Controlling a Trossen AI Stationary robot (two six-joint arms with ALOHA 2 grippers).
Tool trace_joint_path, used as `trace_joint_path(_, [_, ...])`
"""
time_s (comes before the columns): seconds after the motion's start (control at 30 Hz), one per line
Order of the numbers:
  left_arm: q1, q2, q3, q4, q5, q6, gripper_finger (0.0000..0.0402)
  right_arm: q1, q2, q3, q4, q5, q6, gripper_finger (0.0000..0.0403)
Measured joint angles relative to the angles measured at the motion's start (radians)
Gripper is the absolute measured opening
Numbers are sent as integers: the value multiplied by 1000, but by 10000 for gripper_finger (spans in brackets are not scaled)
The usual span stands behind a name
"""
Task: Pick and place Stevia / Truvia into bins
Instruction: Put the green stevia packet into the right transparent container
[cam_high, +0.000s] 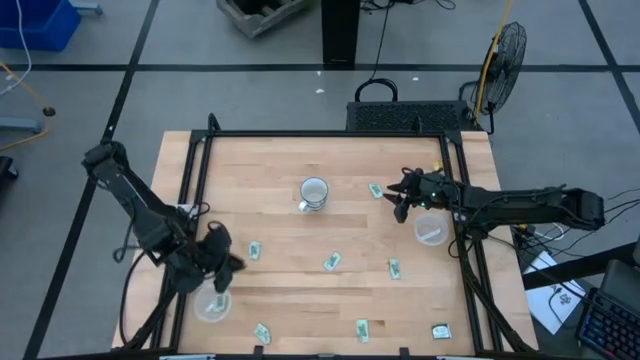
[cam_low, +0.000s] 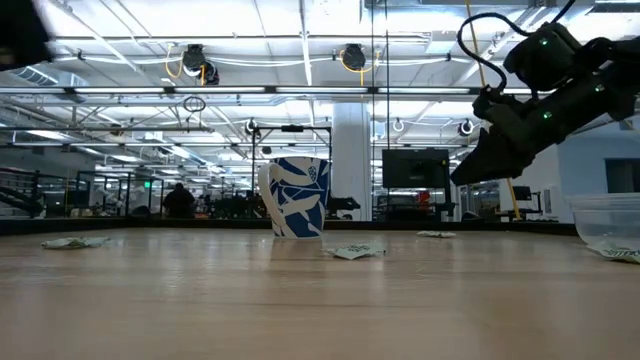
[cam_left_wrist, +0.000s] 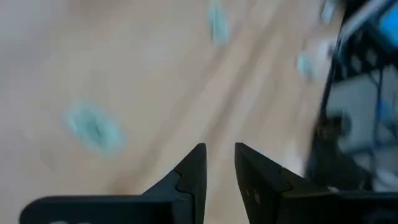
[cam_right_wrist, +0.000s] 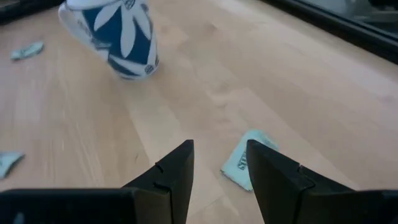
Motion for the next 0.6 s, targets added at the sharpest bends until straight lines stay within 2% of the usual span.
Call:
trace_joint_path(0.1, [42, -32, 0, 0, -160, 156, 88, 37, 84, 0, 47, -17, -79, 141])
trace_joint_path(0.2, [90, -47, 0, -1, -243, 269, 88, 80, 174, 0, 103, 1, -208, 141])
trace_joint_path(0.37, [161, -48, 0, -1, -235, 345, 88, 112, 283, 0, 213, 151, -304, 141])
trace_joint_path(0.6, [231, -41, 0, -2, -230, 380, 88, 67, 417, 0, 294, 121, -316, 141])
